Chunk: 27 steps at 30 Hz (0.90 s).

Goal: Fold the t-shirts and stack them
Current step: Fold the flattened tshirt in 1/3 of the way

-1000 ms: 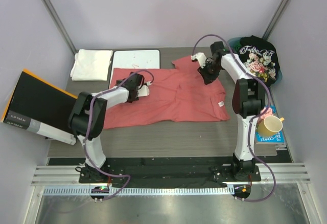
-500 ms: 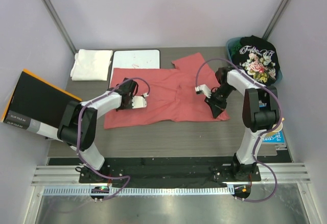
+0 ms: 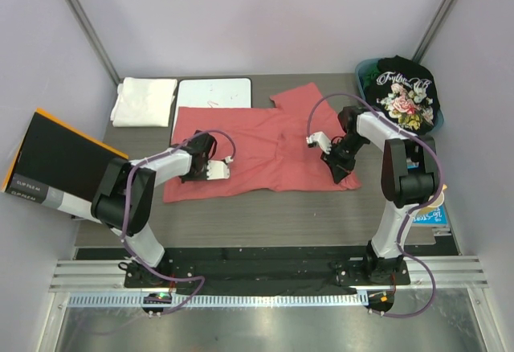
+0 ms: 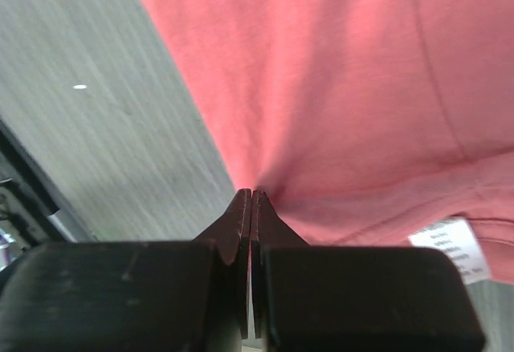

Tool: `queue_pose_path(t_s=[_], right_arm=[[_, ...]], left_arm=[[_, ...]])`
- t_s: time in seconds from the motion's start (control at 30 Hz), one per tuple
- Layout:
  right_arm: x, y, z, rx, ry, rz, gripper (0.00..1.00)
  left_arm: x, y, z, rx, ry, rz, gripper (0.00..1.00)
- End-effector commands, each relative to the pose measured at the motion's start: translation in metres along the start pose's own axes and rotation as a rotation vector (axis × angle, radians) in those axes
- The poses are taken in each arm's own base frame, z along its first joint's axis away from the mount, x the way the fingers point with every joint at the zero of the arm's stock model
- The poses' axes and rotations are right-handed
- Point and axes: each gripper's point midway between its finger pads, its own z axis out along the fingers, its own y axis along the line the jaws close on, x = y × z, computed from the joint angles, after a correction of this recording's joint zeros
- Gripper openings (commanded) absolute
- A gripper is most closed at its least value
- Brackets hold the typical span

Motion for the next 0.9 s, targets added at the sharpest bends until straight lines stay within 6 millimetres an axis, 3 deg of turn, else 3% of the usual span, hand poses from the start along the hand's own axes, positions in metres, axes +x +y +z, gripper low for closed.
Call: queue_pose_path(t_s=[0.0,0.17,0.3,0.53,0.63,0.77,0.87], right_arm=[[0.000,-0.024,-0.001,0.108,0.009,-0.006,0.01],[0.019,-0.048,0.012,0.206,0.076,0.025,0.01],[0.037,-0.064,0.011,0.247,0.109,0.065,0.01],[0.060,-0.071,-0.002,0.286,0.151,0.088,0.01],[0.065,-0.069,-0.004,0.288,0.163,0.085,0.01],[0.068,-0.064,-0.005,0.280,0.173,0.078,0.01],[0.069,-0.063,-0.006,0.283,0.175,0.074,0.01]], left_arm=[[0.005,-0.001,0.018,-0.031,0.034,0.019,0.00],[0.009,0.001,0.039,-0.083,0.081,0.033,0.00],[0.013,0.015,0.043,-0.116,0.114,0.022,0.00],[0.016,0.017,0.031,-0.101,0.107,0.024,0.00],[0.013,0.015,0.023,-0.072,0.081,0.013,0.09],[0.007,0.007,0.007,0.004,0.021,0.005,0.33],[0.006,0.000,-0.006,0.037,-0.009,0.013,0.41]])
